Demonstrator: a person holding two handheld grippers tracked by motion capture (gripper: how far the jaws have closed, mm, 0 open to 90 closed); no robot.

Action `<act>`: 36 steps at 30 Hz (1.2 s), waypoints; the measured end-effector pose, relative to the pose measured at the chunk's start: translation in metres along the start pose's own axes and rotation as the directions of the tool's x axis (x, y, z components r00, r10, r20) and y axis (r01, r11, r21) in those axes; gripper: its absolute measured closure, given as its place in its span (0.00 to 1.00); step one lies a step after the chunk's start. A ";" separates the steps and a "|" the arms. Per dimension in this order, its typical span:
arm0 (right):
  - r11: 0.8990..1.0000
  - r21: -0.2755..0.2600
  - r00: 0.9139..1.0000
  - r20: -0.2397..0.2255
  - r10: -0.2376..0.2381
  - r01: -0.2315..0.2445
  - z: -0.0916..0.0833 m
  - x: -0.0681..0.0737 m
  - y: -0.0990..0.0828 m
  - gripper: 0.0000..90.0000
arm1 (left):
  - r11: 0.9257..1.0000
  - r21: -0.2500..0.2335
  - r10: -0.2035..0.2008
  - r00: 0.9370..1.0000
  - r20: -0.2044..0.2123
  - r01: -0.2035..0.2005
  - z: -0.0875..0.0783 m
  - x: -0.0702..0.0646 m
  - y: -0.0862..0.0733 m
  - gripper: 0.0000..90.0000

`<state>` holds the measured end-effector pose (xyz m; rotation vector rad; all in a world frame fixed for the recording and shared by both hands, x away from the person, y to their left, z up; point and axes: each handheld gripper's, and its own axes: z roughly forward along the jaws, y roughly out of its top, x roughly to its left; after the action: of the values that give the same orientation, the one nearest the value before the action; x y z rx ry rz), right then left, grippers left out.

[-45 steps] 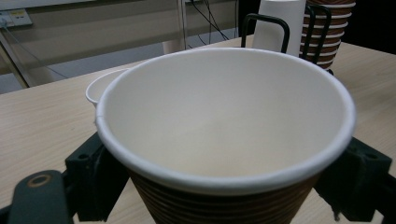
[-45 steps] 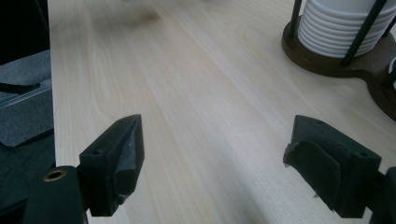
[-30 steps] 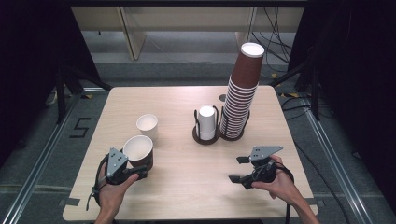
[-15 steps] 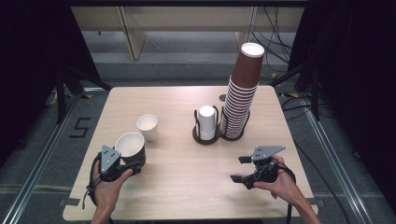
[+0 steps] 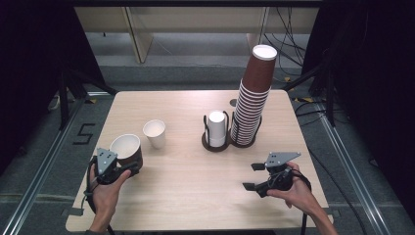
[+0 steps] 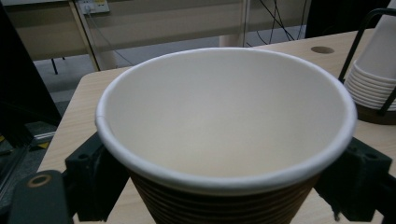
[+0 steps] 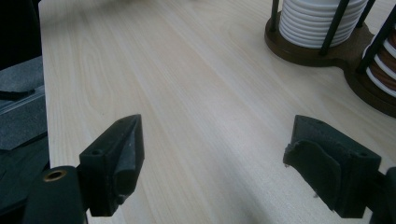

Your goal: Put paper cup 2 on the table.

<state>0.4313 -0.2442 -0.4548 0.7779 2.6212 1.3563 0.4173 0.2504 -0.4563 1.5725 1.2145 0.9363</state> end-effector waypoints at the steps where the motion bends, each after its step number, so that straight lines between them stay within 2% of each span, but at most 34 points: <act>1: 1.000 0.000 1.000 0.000 0.001 -0.001 0.000 0.000 0.000 0.21 | 1.000 0.000 -0.003 1.000 -0.004 0.003 0.001 0.001 0.000 0.15; 13: 1.000 0.005 1.000 0.008 -0.016 0.016 0.000 -0.004 -0.001 0.21 | 1.000 0.004 -0.005 1.000 -0.031 0.005 0.017 0.015 0.002 0.15; 19: 1.000 0.013 1.000 -0.003 -0.005 0.005 0.001 -0.003 -0.002 0.21 | 1.000 0.003 -0.002 0.999 -0.043 0.002 0.027 0.019 0.005 0.15; 22: 1.000 0.008 1.000 -0.002 -0.023 0.023 0.001 -0.004 -0.001 0.21 | 1.000 0.005 -0.002 0.999 -0.051 0.003 0.032 0.020 0.006 0.15; 24: 1.000 0.006 1.000 0.010 -0.020 0.019 0.000 -0.004 -0.001 0.21 | 1.000 0.008 -0.016 0.998 -0.056 0.016 0.036 0.022 0.005 0.15; 31: 1.000 0.008 1.000 -0.002 0.006 -0.006 -0.002 -0.004 -0.003 0.21 | 1.000 0.007 -0.018 0.997 -0.073 0.019 0.047 0.028 0.002 0.15; 32: 1.000 0.004 1.000 0.004 -0.006 0.006 -0.003 -0.004 -0.003 0.21 | 1.000 0.010 -0.016 0.997 -0.072 0.017 0.048 0.028 0.002 0.15; 36: 1.000 0.006 1.000 0.001 -0.005 0.005 -0.003 -0.005 -0.004 0.21 | 1.000 0.000 -0.010 0.997 -0.073 0.010 0.054 0.028 0.007 0.15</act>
<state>0.4332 -0.2509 -0.4563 0.7723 2.6260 1.3474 0.4758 0.2662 -0.4649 1.5432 1.2725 0.9948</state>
